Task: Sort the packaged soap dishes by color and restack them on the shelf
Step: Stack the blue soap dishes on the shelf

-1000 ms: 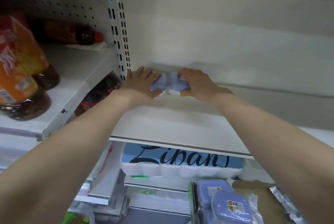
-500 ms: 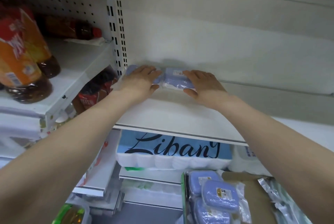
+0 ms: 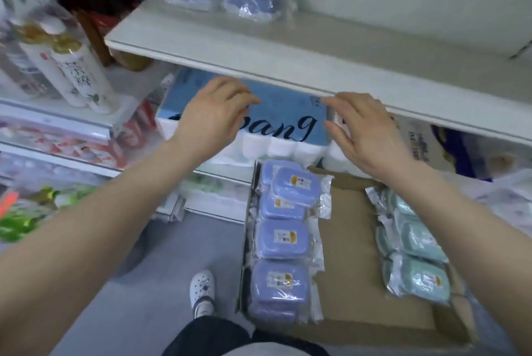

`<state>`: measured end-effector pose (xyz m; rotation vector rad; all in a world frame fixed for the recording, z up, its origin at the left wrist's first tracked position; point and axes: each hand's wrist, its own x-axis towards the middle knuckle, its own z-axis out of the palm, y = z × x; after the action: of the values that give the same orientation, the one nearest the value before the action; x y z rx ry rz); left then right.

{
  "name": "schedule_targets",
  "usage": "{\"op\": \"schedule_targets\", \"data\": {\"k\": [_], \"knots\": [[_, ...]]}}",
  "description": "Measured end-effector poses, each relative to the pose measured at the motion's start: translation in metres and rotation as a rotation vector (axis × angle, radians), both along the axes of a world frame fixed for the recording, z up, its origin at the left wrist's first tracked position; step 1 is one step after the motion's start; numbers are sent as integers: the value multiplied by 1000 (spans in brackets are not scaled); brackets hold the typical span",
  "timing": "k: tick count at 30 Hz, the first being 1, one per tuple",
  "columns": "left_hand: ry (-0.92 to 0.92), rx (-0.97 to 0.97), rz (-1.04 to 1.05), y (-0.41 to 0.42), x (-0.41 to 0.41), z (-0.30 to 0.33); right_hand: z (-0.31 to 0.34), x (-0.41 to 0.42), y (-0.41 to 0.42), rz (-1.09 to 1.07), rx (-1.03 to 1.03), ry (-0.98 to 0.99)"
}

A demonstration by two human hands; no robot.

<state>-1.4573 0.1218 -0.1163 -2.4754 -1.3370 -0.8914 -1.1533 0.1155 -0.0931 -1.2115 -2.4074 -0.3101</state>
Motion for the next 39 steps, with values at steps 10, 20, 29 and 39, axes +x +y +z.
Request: {"op": "schedule_targets", "data": {"k": [10, 20, 29, 39], "knots": [[35, -654, 135, -151, 97, -173, -157, 57, -59, 30, -522, -105], [235, -760, 141, -144, 137, -214, -207, -4, 12, -123, -749, -345], [221, -712, 145, -140, 126, -190, -179, 18, -10, -166, -668, -98], [18, -606, 301, -122, 81, -99, -38, 18, -25, -15, -391, 96]]}}
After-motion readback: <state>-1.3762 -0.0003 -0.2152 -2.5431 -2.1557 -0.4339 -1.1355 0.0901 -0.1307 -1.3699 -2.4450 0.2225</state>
